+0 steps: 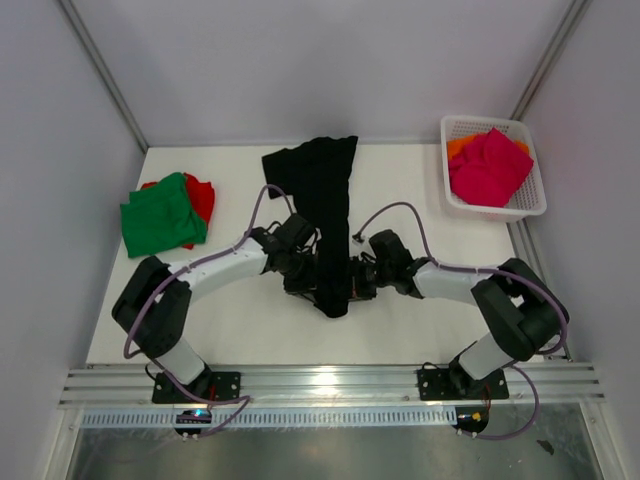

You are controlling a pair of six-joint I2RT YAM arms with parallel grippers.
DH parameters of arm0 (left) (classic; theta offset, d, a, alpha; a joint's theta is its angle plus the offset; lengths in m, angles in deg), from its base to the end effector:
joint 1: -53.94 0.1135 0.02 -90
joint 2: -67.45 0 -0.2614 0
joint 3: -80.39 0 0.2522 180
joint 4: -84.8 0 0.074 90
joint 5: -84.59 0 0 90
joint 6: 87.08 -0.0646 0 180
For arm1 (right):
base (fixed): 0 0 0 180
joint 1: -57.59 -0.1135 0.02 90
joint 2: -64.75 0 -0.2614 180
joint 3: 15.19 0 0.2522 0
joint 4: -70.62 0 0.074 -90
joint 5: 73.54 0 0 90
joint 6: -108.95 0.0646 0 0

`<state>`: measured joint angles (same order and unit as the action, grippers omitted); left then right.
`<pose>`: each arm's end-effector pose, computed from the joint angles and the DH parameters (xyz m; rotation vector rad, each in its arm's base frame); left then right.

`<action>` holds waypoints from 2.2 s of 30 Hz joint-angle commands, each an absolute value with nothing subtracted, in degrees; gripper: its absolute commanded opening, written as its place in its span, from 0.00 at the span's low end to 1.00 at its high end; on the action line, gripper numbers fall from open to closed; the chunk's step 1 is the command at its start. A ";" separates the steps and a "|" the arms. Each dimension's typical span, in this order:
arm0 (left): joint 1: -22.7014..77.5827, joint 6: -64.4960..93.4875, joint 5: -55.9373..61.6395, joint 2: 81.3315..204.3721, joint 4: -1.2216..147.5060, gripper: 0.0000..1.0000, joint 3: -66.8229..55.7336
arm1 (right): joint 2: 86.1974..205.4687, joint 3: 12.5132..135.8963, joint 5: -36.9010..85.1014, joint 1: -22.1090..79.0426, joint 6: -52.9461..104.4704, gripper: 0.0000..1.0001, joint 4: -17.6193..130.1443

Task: Fold and stack the t-shirts
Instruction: Grab the bottom of the folded rectangular tshirt with both arms, then fold the folded rectangular tshirt in 1/3 of the way

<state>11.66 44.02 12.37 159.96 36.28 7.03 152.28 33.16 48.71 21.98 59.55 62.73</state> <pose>0.2244 -0.2307 0.1666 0.1221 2.9651 -0.7359 0.2172 0.1980 0.1211 -0.1833 2.6273 1.2303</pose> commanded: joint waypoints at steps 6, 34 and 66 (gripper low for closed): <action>15.00 38.87 9.80 161.75 29.47 0.00 -3.67 | 156.33 46.11 47.31 27.09 51.82 0.03 55.12; 30.38 26.83 8.56 185.54 12.17 0.00 -42.23 | 171.09 72.38 45.29 35.27 43.03 0.03 41.22; 33.99 27.44 11.12 195.59 9.51 0.00 -52.48 | 176.81 77.15 43.79 37.99 43.47 0.45 39.37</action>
